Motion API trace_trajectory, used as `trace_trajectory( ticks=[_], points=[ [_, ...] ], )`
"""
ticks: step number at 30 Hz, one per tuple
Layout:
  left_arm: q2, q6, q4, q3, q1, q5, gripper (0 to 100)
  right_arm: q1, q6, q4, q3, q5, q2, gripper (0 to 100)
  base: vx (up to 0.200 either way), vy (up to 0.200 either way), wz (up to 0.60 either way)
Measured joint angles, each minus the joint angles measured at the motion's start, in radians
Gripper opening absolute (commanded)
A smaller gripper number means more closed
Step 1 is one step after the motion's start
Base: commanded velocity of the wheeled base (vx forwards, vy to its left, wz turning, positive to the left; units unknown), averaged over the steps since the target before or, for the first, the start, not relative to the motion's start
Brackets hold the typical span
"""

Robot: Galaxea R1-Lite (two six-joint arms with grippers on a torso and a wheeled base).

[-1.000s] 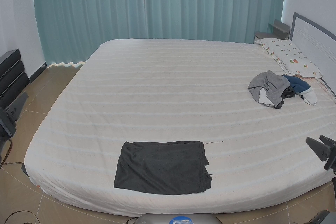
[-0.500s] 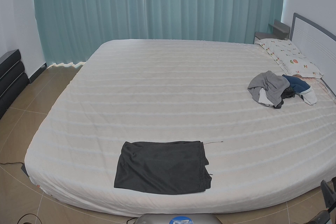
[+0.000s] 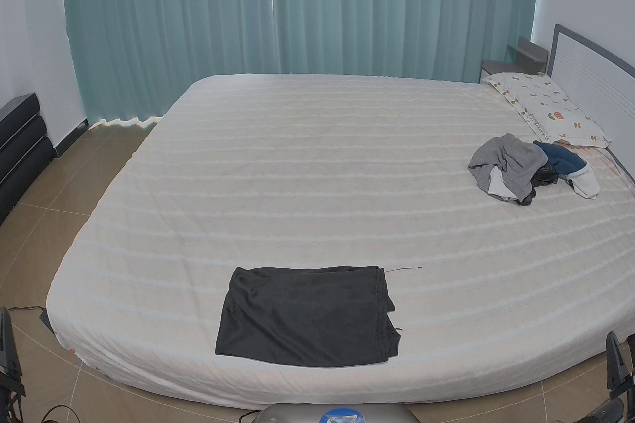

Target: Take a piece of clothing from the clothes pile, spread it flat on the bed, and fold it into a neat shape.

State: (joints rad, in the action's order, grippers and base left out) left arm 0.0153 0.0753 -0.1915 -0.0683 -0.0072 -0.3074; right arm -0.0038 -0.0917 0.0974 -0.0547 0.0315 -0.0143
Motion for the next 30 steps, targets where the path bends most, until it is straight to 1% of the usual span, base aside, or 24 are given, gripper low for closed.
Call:
trace_trajectory(
  ticks=[3, 5, 8, 12, 14, 15, 20, 24, 27, 30],
  points=[
    [-0.003, 0.023, -0.019, 0.031, 0.002, -0.031, 100, -0.001, -0.014, -0.02, 0.023, -0.014, 0.002, 100, 0.0, 0.0, 0.0],
    [-0.005, 0.03, 0.001, 0.041, 0.003, -0.045, 100, -0.002, -0.005, -0.037, 0.031, -0.031, 0.003, 100, 0.0, 0.0, 0.0],
    [-0.006, 0.031, 0.039, 0.048, 0.003, -0.048, 100, -0.003, 0.028, -0.043, 0.035, -0.059, 0.003, 100, 0.0, 0.0, 0.0],
    [-0.006, 0.01, 0.116, 0.05, 0.004, -0.031, 100, -0.004, 0.065, -0.088, 0.036, -0.059, 0.003, 100, 0.0, 0.0, 0.0],
    [-0.006, -0.02, 0.126, 0.05, 0.003, 0.009, 100, -0.003, 0.073, -0.117, 0.037, -0.057, 0.003, 100, 0.0, 0.0, 0.0],
    [-0.006, -0.039, 0.129, 0.05, 0.003, 0.045, 100, -0.003, 0.074, -0.12, 0.037, -0.055, 0.003, 100, 0.0, 0.0, 0.0],
    [-0.006, -0.09, 0.137, 0.051, 0.003, 0.179, 100, -0.003, 0.069, -0.108, 0.037, -0.044, 0.003, 100, 0.0, 0.0, 0.0],
    [-0.006, -0.094, 0.14, 0.051, 0.002, 0.228, 100, -0.003, 0.068, -0.101, 0.037, -0.04, 0.003, 100, 0.0, 0.0, 0.0],
    [-0.006, -0.082, 0.187, 0.051, 0.003, 0.274, 100, -0.002, 0.067, -0.101, 0.037, -0.039, 0.003, 100, 0.0, 0.0, 0.0],
    [-0.006, -0.071, 0.214, 0.051, 0.003, 0.296, 100, -0.002, 0.067, -0.101, 0.037, -0.039, 0.003, 100, 0.0, 0.0, 0.0]
  ],
)
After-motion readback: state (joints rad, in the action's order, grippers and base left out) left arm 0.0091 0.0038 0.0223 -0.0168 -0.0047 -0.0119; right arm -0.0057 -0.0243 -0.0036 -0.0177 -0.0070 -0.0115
